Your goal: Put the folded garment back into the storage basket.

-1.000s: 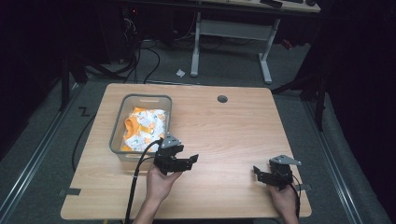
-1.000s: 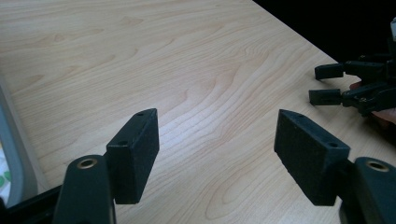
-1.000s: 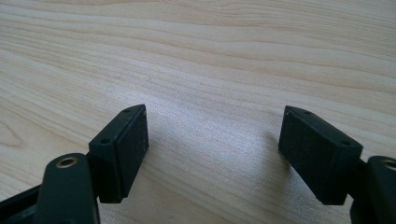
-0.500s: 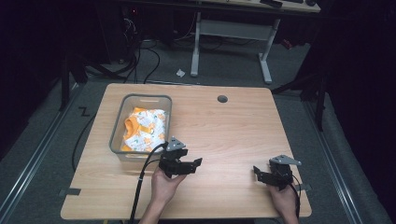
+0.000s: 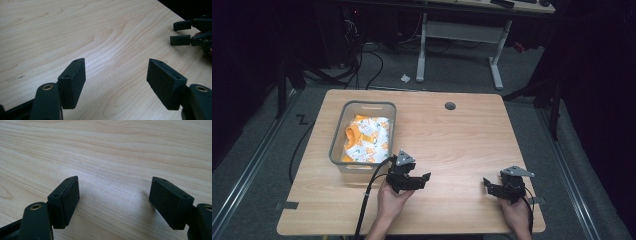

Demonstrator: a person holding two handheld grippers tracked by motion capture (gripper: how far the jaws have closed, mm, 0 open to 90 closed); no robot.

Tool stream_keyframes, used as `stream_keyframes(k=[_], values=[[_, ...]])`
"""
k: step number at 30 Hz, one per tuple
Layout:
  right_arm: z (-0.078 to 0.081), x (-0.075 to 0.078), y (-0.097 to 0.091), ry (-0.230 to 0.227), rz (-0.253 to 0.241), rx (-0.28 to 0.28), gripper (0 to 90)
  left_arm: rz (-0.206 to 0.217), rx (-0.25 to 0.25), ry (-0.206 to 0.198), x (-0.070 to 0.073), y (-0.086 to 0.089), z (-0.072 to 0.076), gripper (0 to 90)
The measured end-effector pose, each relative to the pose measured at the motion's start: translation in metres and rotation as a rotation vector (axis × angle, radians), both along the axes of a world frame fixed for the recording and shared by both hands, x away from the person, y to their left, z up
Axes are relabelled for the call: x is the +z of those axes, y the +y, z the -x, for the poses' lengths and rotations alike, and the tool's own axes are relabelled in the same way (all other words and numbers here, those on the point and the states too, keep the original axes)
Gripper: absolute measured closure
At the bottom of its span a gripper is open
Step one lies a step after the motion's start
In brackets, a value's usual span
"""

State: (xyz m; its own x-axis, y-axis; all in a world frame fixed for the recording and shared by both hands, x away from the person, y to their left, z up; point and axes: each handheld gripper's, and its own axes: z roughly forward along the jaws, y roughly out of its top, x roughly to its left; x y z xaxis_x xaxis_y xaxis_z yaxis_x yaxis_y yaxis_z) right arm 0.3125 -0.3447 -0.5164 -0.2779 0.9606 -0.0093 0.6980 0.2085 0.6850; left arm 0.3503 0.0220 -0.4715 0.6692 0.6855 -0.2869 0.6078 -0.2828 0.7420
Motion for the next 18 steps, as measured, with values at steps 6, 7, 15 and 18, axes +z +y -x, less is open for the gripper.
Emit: stream_keyframes(k=[6,7,15,18], values=[[0.0,0.0,0.0,0.0,0.001,0.0,24.4,-0.01,0.009,0.005,-0.007,-0.002,0.002,31.8],[0.0,0.0,0.0,0.0,0.0,0.0,24.4,-0.019,0.012,0.001,-0.008,-0.002,0.002,31.8],[0.0,0.0,0.0,0.0,0.001,0.0,24.4,-0.103,0.028,-0.026,-0.02,-0.008,0.005,32.3],[0.0,0.0,0.0,0.0,0.001,0.0,24.4,-0.113,0.033,-0.033,-0.023,-0.01,0.005,32.4]])
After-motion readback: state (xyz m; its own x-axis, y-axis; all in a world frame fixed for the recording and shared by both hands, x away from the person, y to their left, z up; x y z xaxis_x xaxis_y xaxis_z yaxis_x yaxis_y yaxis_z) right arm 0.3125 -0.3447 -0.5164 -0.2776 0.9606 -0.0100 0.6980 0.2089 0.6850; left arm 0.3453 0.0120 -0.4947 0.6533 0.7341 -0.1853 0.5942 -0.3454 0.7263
